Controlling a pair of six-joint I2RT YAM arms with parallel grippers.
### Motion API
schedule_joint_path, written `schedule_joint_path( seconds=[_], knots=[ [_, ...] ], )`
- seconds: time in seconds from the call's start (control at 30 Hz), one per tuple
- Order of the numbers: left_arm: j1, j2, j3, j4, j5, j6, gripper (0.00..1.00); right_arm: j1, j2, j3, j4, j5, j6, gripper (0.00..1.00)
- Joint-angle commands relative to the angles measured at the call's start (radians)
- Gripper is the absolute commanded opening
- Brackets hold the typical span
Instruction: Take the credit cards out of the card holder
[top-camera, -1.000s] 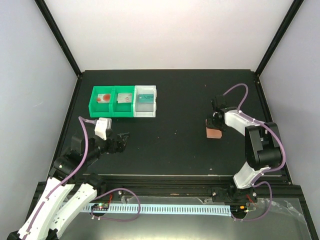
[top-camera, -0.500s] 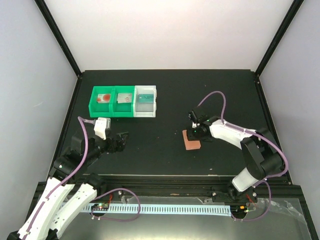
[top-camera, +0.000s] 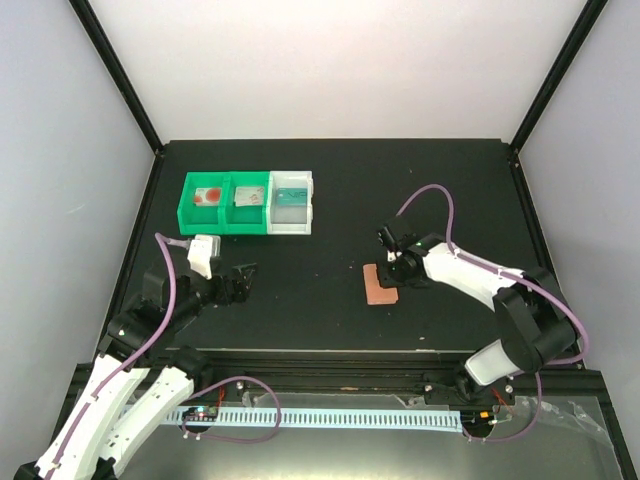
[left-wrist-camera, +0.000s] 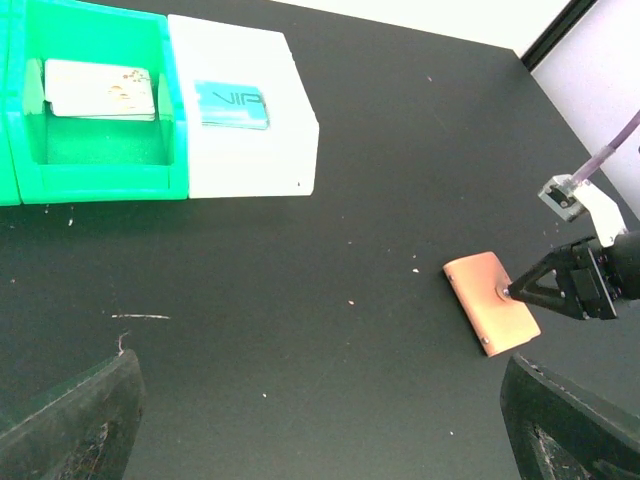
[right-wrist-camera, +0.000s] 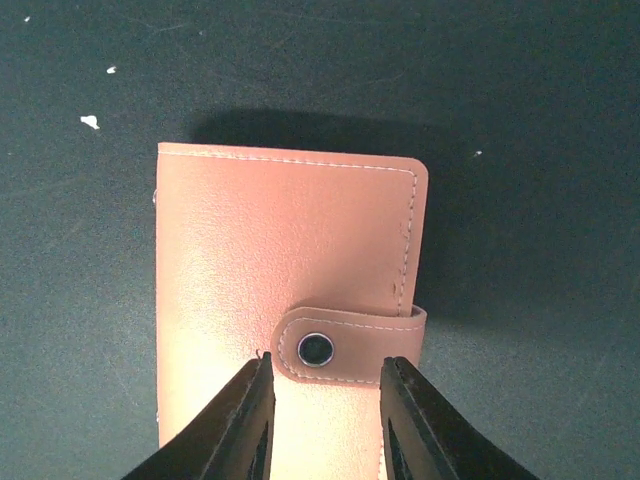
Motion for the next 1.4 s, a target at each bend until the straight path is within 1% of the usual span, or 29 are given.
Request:
schedule_joint_path(
  seconds=[0.0,0.13,0.27,0.5,0.7,0.9,1.1,1.37],
  knots=[
    [0.009,0.013,-0.003,0.023,-0.008,-0.005,0.99,0.014,0.016,-0.009,0.023,-0.009,-0.003,0.30],
    [0.010,0.025,0.000,0.016,-0.007,-0.006,0.99,0.033,0.032,-0.007,0.042,-0.021,0.008,0.29],
    [0.010,0.022,0.002,0.012,-0.007,-0.006,0.99,0.045,0.067,0.020,0.030,0.006,0.012,0.28],
    [0.009,0.021,0.001,0.013,-0.006,-0.006,0.99,0.083,0.111,0.070,-0.033,0.143,0.026,0.26],
    [0.009,0.014,-0.002,0.016,-0.006,-0.004,0.99,0.115,0.140,0.084,-0.046,0.191,0.041,0.26],
    [0.009,0.045,0.006,0.010,0.008,-0.001,0.99,0.144,0.147,0.118,-0.071,0.250,0.056,0.27],
    [0.008,0.035,0.000,0.015,0.002,-0.007,0.99,0.150,0.168,0.141,-0.065,0.271,0.046,0.27],
    [0.009,0.030,0.000,0.013,-0.006,-0.013,0.99,0.152,0.208,0.126,-0.051,0.269,0.048,0.25]
  ],
)
